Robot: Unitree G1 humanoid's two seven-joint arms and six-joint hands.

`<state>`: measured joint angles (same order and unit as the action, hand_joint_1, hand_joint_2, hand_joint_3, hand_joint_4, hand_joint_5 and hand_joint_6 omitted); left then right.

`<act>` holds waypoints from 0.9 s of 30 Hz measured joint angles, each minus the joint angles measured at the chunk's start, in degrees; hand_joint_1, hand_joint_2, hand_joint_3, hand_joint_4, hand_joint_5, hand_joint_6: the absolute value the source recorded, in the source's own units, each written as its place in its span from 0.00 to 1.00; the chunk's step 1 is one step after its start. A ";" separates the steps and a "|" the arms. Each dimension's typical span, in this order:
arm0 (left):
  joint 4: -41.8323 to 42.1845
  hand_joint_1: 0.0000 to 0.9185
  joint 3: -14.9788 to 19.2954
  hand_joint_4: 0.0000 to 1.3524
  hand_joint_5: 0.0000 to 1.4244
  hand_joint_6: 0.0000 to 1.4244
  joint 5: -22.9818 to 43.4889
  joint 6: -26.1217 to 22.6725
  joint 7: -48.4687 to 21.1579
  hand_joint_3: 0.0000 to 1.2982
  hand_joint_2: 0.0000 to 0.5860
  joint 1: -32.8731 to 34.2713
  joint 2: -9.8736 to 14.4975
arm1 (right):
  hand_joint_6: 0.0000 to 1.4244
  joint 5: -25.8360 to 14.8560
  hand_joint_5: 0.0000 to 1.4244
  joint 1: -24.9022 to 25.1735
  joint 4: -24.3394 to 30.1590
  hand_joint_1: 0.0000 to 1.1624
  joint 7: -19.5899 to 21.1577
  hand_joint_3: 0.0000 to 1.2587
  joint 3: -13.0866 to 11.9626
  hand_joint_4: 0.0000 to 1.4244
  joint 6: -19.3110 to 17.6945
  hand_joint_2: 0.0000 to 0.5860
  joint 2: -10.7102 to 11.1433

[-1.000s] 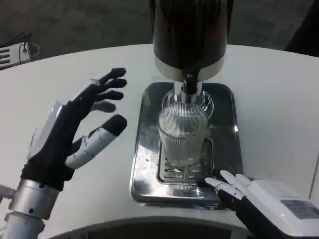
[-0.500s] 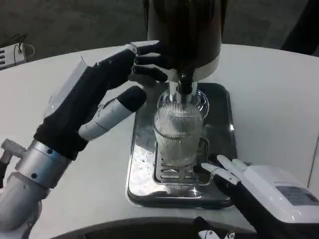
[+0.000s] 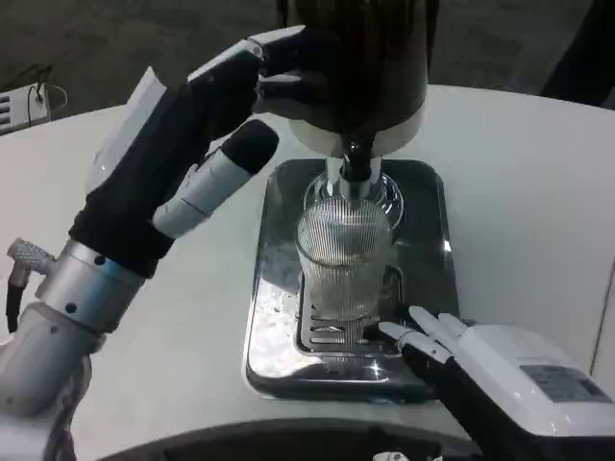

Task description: Grasp the cup under the faucet to collect the drink, then remove the cup.

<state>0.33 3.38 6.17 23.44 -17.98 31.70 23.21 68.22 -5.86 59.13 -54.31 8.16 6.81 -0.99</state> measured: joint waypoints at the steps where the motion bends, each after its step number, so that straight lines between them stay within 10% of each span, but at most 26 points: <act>1: -0.47 0.00 -0.11 0.15 0.23 0.24 -0.01 -0.26 -0.24 0.19 0.12 0.38 -0.16 | 0.00 0.00 0.00 0.00 0.00 0.45 0.00 0.11 0.00 0.00 0.00 0.78 -0.16; 17: -8.33 0.00 -4.83 0.12 0.21 0.24 -4.84 -3.72 -5.02 0.16 0.12 4.55 -0.98 | 0.00 -2.44 0.00 -0.54 0.02 0.45 -0.24 0.11 -2.66 0.00 -0.68 0.78 -0.27; 27: -8.15 0.00 -6.84 0.14 0.21 0.24 -8.54 -3.97 -8.28 0.16 0.11 7.15 2.49 | 0.00 -5.19 0.00 -2.74 0.03 0.45 -0.13 0.11 -4.92 0.00 -2.79 0.78 -0.77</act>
<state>-7.82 -3.47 -2.38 19.47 -26.26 38.84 25.70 63.03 -8.60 59.15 -54.44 3.25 4.03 -1.75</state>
